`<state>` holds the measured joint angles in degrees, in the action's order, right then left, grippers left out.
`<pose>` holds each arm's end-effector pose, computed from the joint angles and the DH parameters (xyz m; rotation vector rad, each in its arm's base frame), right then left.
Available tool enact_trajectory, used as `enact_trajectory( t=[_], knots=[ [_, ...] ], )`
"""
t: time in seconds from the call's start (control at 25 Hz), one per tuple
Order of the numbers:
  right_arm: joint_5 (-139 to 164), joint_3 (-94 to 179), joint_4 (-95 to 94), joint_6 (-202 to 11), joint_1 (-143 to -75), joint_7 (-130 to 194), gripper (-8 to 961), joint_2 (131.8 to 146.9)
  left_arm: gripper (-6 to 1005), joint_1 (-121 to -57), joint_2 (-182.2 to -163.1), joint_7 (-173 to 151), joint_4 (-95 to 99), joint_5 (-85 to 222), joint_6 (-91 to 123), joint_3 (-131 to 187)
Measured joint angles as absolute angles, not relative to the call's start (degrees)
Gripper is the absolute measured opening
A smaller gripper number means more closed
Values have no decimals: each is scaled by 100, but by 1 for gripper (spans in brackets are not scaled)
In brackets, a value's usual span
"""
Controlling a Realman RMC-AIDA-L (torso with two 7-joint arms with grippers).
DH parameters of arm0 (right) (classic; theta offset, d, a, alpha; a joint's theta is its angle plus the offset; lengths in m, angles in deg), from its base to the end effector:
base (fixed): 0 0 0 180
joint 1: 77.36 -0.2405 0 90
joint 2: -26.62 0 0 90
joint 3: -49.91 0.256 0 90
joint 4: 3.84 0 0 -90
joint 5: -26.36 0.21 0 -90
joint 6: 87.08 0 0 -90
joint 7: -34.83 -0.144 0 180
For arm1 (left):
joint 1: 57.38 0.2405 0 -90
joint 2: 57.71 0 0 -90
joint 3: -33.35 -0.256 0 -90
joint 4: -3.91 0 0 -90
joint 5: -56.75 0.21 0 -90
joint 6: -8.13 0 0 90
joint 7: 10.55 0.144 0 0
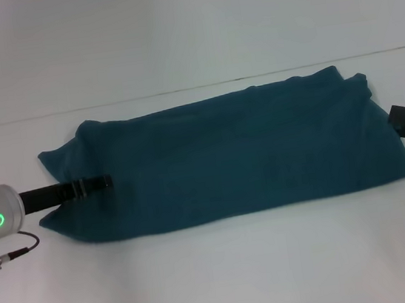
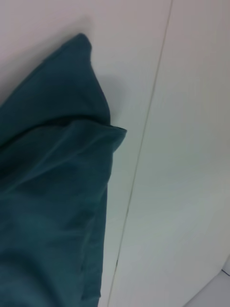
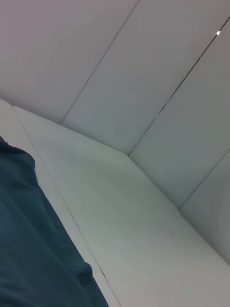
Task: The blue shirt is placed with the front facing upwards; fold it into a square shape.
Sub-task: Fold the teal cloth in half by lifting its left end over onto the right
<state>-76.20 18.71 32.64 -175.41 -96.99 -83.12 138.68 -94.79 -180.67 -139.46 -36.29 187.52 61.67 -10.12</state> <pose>0.3371 0.3040 0.0862 -2.0226 1.5938 1.0769 -0.2750 0.4057 -0.0178 -2.0758 -1.4505 -0.3943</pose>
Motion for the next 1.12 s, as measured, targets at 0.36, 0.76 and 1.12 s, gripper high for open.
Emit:
enact_trajectory(
  t=[0.36,0.76,1.12],
  knots=[
    [-7620,1873,3264,-17533,-9696,-8312,927,13868,555,-9548,-18048,-13945,-3582,18803,6147,-1009],
    [-7620,1889,3255,-17535,-9680,-8312,927,13868,73,-9553,-18039,-13925,-3574,18812,6125,-1006],
    [-7620,1968,3255,-17541,-9622,-8312,927,13867,22,-9389,-18011,-13168,-3685,18068,6810,-779]
  ],
)
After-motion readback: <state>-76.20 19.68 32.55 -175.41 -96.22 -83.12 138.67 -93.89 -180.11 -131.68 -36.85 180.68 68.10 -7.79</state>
